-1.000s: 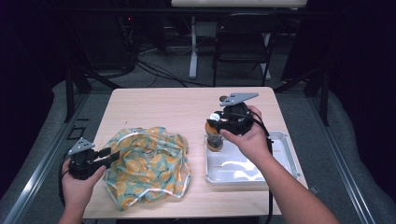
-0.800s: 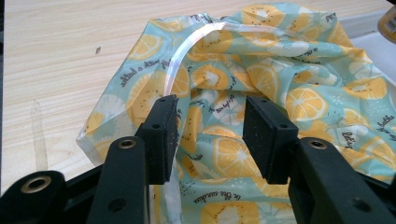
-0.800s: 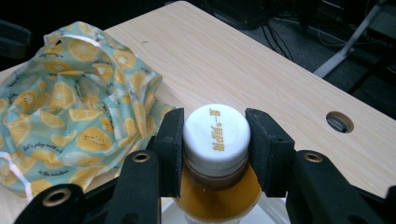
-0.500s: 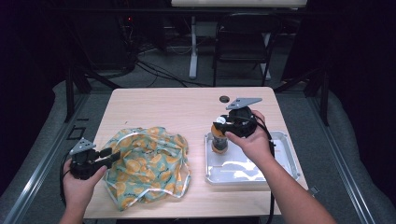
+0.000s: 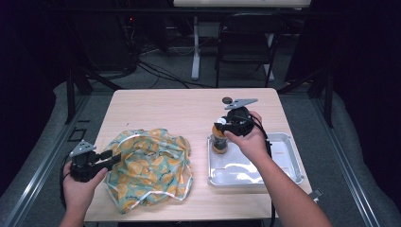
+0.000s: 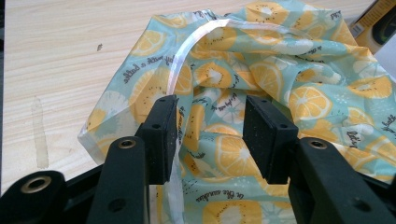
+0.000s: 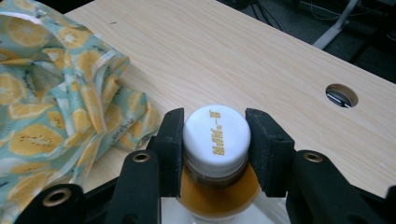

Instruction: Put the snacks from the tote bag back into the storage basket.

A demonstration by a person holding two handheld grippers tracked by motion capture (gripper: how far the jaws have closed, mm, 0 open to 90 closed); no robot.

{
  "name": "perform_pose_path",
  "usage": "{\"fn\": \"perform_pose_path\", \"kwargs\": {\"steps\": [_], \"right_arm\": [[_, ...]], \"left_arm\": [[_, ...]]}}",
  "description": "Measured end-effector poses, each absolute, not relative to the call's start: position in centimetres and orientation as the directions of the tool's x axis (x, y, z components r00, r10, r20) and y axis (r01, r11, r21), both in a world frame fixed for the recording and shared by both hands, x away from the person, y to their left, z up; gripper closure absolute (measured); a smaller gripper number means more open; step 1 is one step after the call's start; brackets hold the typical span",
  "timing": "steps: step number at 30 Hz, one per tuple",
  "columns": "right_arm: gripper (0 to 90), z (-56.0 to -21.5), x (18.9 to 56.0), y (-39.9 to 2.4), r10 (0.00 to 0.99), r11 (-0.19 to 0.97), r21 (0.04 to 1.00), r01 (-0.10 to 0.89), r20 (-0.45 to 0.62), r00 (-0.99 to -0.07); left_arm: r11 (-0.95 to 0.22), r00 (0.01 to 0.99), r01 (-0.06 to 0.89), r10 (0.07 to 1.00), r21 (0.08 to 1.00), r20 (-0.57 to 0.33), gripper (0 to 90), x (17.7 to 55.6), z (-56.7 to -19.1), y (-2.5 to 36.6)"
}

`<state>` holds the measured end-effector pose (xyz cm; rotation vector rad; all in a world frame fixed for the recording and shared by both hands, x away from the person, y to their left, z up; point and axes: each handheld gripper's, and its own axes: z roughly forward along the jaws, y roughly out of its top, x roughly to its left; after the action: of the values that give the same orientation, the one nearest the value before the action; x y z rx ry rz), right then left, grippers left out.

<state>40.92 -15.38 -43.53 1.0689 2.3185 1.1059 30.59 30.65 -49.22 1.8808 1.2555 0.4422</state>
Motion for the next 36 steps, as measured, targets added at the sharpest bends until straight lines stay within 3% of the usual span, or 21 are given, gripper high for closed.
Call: {"fn": "perform_pose_path", "kwargs": {"steps": [23, 28, 36], "right_arm": [[57.8, -44.6, 42.2, -15.3, 0.758, 0.387, 0.774, 0.502, 0.043, -0.65], [49.1, -44.7, 42.2, -15.6, 0.779, 0.338, 0.787, 0.517, 0.074, -0.622], [43.0, -44.3, 41.7, -15.7, 0.791, 0.328, 0.8, 0.502, 0.058, -0.609]], "left_arm": [[-0.17, 0.439, 0.601, 0.886, 0.781, -0.145, 54.8, 30.5, -49.2, 30.7], [-0.172, 0.441, 0.602, 0.886, 0.78, -0.145, 54.7, 30.4, -49.2, 30.7], [-0.164, 0.439, 0.595, 0.886, 0.787, -0.148, 53.9, 30.5, -49.3, 30.6]]}}
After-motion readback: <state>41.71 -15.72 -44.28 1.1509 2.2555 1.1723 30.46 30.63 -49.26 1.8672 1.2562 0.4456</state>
